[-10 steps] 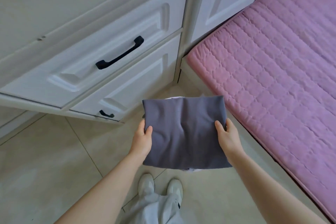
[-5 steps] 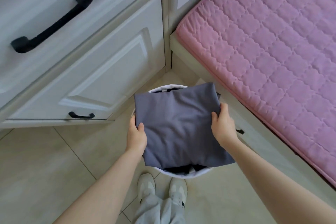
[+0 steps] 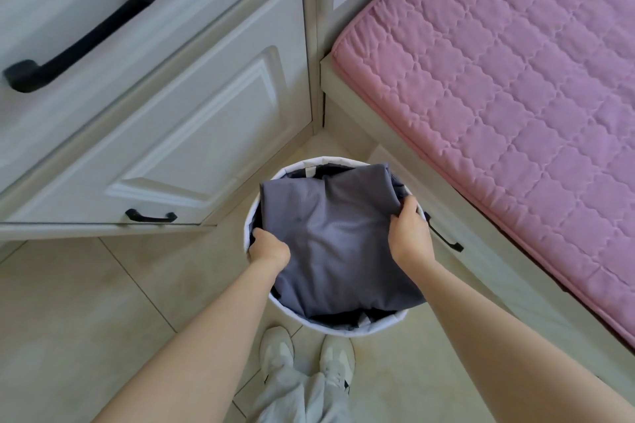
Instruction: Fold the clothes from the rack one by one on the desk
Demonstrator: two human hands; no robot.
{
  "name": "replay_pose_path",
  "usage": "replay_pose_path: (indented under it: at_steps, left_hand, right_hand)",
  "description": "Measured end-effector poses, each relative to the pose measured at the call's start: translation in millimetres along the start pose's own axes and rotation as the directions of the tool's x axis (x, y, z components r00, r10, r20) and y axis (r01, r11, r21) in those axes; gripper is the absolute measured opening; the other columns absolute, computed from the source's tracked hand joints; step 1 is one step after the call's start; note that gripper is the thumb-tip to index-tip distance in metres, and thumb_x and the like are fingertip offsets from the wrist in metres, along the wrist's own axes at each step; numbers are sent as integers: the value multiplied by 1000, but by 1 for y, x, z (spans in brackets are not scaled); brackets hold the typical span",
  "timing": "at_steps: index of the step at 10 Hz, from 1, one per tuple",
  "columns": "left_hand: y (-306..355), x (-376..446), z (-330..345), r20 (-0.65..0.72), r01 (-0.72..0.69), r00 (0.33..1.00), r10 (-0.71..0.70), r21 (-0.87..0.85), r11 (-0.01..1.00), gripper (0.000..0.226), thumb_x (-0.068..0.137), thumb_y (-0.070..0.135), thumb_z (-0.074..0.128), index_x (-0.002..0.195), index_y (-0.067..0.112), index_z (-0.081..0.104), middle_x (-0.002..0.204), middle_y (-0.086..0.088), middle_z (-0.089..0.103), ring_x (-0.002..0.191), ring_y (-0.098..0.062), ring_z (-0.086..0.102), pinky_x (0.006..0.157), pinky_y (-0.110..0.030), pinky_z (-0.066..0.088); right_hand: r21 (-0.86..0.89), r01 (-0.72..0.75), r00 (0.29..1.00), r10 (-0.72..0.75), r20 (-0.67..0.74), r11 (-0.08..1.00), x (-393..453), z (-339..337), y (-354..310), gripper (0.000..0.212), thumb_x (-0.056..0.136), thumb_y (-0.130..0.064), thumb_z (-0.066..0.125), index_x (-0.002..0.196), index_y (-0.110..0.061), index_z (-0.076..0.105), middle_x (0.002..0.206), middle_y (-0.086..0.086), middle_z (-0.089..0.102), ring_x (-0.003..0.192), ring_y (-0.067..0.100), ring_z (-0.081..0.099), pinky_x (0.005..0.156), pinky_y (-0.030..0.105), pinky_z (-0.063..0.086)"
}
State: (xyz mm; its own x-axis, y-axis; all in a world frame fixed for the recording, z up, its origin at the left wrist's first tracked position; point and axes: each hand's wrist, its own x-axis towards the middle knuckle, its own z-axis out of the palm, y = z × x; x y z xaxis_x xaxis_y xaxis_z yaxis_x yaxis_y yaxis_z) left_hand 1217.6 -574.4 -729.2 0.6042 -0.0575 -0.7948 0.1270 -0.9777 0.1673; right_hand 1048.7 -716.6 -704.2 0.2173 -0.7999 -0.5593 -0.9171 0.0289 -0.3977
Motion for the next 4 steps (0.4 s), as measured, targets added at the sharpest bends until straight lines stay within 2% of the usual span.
replay_pose_path:
  at_steps: [1,2,3,4]
  left_hand:
    - [-2,-11,-9,17,-43,999,43,-28,999,44,92,1,49,132,-5,35,134,-23,49,120,-39,49,92,-36,40]
    - [-7,-31,-21,19,-110,994,111,-58,992,40,89,1,51,128,-3,40,128,-21,53,111,-36,52,79,-31,37]
    - [-8,-57,-36,11,-173,985,175,-73,982,52,90,2,52,139,3,35,134,-15,52,118,-33,51,79,-28,34]
    - [-11,-98,-61,25,-203,978,207,-104,974,56,91,4,52,144,7,34,141,-10,49,125,-29,48,84,-25,34]
  right_hand:
    - [77,-38,999,35,39,996,-8,-10,-2,20,98,-18,39,116,-12,41,113,10,55,87,28,50,73,40,44]
    - [44,-55,996,52,70,998,-22,-25,-3,25,96,-16,40,120,-10,41,113,15,56,88,32,52,72,40,45]
    - [12,-35,998,34,61,999,-38,-46,-7,25,97,-18,39,119,-9,42,113,14,57,90,33,55,73,41,48]
    - [103,-72,996,65,69,992,-66,-77,-14,33,98,-22,43,128,-9,44,118,10,58,94,30,55,75,37,46]
